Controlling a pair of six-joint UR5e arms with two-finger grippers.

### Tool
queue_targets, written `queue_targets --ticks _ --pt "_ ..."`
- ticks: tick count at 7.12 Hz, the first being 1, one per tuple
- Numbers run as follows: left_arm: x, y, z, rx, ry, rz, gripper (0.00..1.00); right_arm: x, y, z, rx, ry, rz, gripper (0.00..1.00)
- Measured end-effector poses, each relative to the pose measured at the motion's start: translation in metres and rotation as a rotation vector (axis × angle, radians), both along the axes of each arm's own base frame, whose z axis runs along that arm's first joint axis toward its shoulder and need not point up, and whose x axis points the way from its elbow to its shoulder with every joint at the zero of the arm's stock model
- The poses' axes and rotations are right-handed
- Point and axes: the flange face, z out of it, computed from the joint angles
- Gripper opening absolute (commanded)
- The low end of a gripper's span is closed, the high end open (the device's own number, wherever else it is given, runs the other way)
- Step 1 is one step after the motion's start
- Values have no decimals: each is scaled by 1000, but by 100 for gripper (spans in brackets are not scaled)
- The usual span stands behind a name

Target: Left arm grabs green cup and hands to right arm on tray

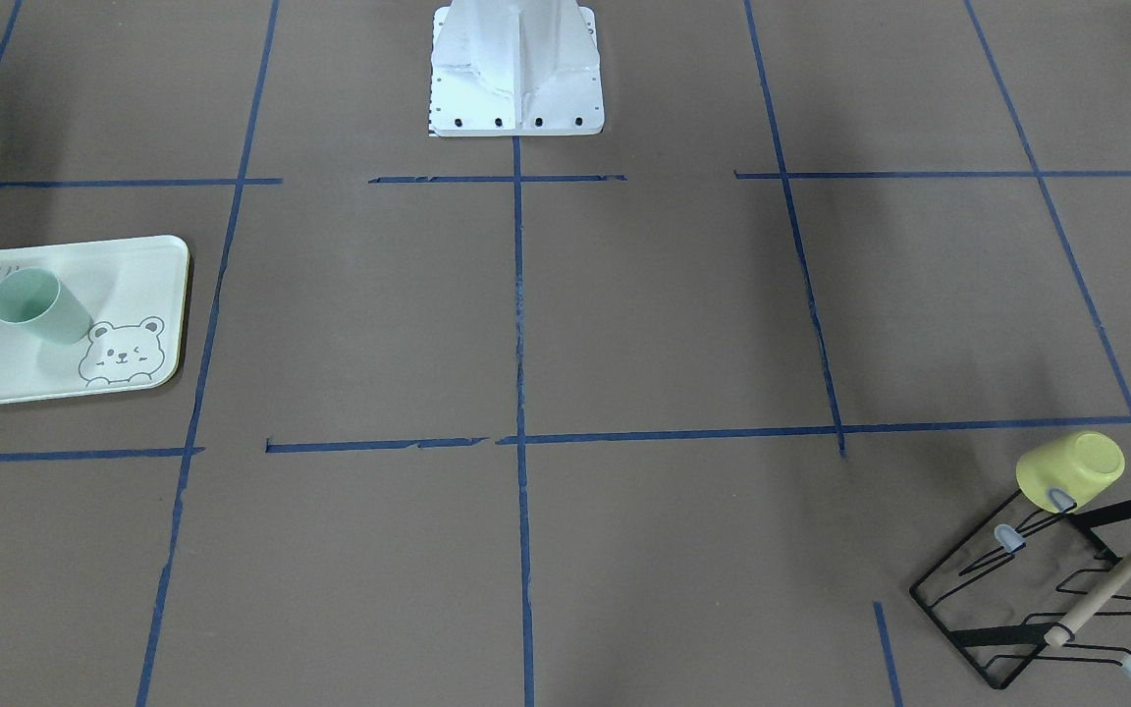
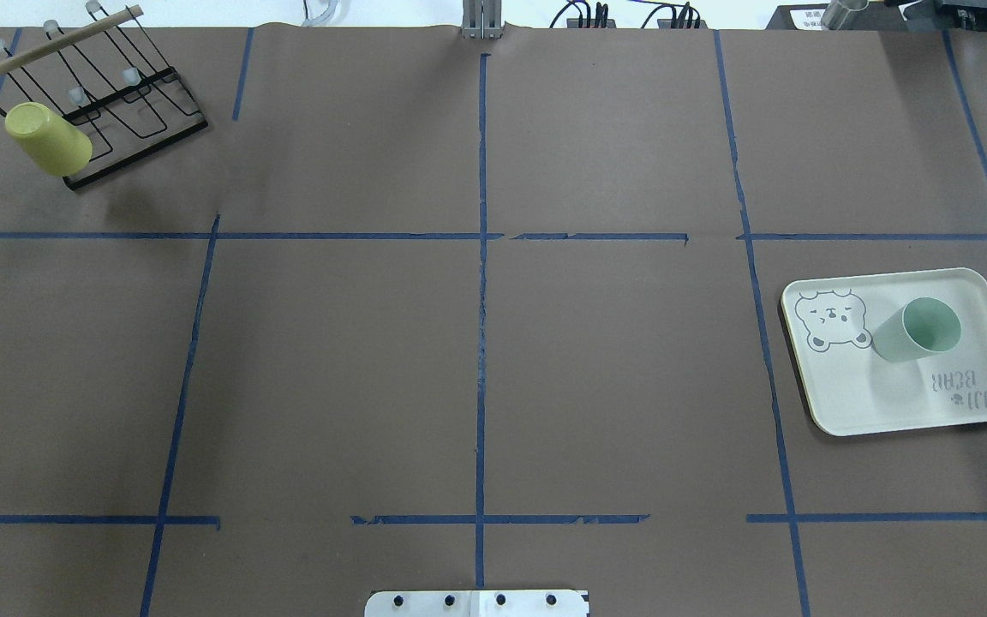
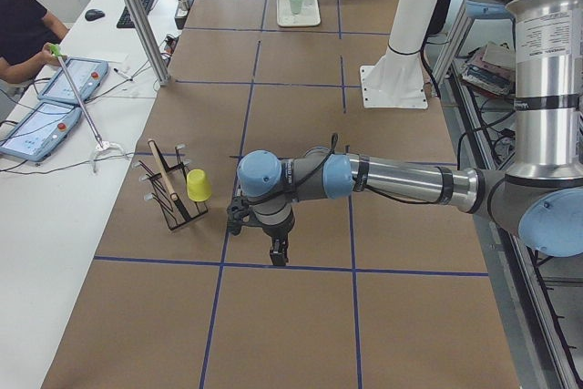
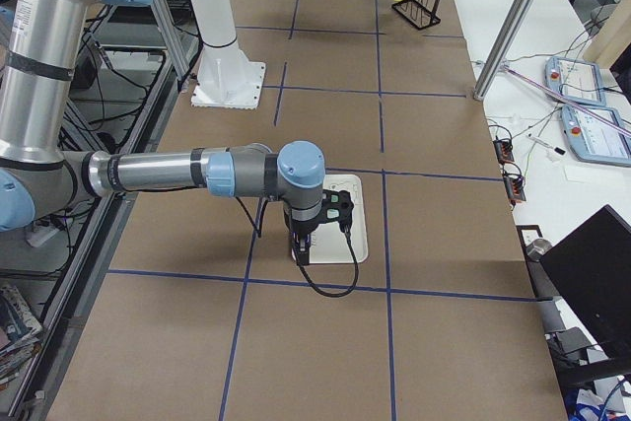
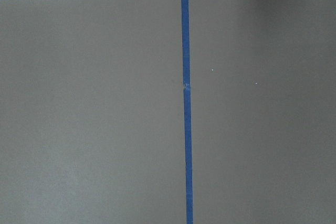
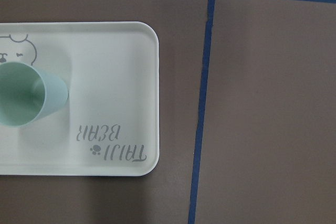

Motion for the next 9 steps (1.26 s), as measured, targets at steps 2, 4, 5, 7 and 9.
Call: queue_targets --ticks 2,4,5,7,9 --pt "1 -2 -3 6 1 1 100 -10 0 1 0 7 -36 100" --pt "1 -6 -4 12 2 3 100 -20 0 3 8 4 -93 100" --pt "1 -9 -5 15 3 4 100 -21 1 3 -2 0 -123 100" --pt "1 -13 -7 22 3 6 100 -20 2 3 -12 -4 -160 100" --pt "1 -15 -11 28 1 7 100 -20 3 6 -21 -7 -161 100"
